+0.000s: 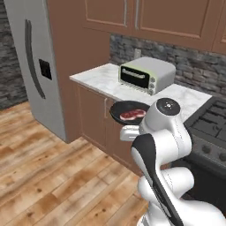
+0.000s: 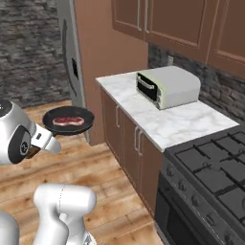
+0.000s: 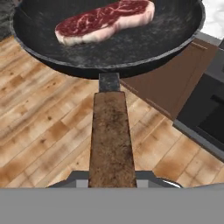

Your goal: Pick up the pan with the steak in it and place it on the dining table. Then place the steak on the plate.

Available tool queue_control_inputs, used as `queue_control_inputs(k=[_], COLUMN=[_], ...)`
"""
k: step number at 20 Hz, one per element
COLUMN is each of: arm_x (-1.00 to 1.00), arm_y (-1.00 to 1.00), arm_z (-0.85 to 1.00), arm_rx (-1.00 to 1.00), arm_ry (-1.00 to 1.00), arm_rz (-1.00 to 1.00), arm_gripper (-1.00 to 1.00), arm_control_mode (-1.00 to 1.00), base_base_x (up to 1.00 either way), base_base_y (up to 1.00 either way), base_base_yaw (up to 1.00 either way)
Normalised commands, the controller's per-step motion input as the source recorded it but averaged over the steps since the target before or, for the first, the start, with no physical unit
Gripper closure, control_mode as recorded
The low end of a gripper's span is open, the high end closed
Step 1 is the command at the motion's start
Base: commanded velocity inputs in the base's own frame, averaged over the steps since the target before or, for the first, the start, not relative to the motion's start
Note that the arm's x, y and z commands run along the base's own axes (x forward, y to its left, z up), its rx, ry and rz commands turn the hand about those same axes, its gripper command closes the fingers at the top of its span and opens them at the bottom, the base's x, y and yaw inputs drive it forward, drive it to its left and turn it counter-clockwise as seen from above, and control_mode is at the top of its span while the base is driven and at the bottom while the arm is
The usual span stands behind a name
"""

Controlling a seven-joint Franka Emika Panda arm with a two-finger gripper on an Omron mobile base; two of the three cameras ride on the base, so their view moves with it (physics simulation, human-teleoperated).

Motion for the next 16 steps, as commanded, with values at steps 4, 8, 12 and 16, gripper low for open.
queue_control_inputs(k=[4, 8, 12, 16], arm_x=[0.0, 0.0, 0.0, 0.0], arm_y=[0.0, 0.0, 0.0, 0.0], arm_z=[0.0, 0.0, 0.0, 0.0], arm_rx=[0.0, 0.0, 0.0, 0.0], arm_ry=[0.0, 0.0, 0.0, 0.0], arm_rz=[0.0, 0.0, 0.0, 0.0], arm_gripper=[1.0, 1.0, 1.0, 1.0], arm_control_mode=[1.0, 1.0, 1.0, 1.0], base_base_x=[-0.01, -0.01, -0.01, -0.01], base_base_y=[0.0, 0.0, 0.0, 0.0], base_base_yaw=[0.5, 0.5, 0.5, 0.5])
